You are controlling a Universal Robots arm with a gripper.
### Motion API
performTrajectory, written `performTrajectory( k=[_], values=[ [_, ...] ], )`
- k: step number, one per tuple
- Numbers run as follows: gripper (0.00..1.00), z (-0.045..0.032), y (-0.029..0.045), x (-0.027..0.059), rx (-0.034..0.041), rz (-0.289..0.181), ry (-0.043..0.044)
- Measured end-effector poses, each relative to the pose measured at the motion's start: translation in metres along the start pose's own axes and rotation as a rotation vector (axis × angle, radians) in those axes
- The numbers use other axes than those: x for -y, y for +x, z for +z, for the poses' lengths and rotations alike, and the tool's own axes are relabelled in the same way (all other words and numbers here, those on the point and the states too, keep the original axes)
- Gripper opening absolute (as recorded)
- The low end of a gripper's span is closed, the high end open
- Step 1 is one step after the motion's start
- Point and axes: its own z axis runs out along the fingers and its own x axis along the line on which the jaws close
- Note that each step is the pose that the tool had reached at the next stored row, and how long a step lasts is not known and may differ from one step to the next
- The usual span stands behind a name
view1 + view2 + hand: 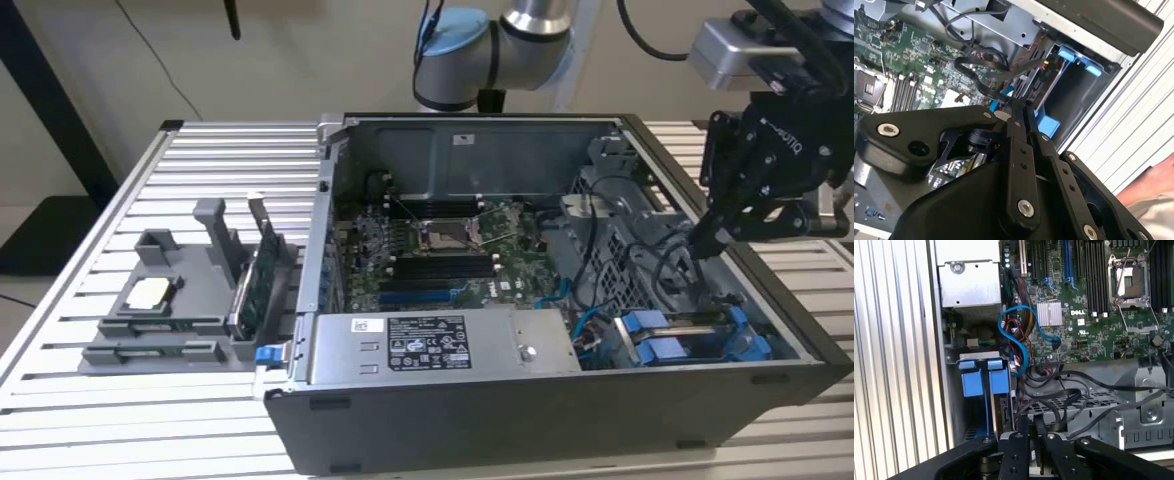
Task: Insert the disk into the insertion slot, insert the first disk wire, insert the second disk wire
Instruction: 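Insert the second disk wire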
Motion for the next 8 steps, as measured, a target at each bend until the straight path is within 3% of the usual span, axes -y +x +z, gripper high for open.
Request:
performTrajectory(
  k=[4,8],
  values=[
    [0.16,0.0001,0.0008,-0.0079,0.0005,0.000,0.0015],
    [0.16,0.0001,0.0011,-0.0091,0.0010,0.000,0.0016]
  ],
)
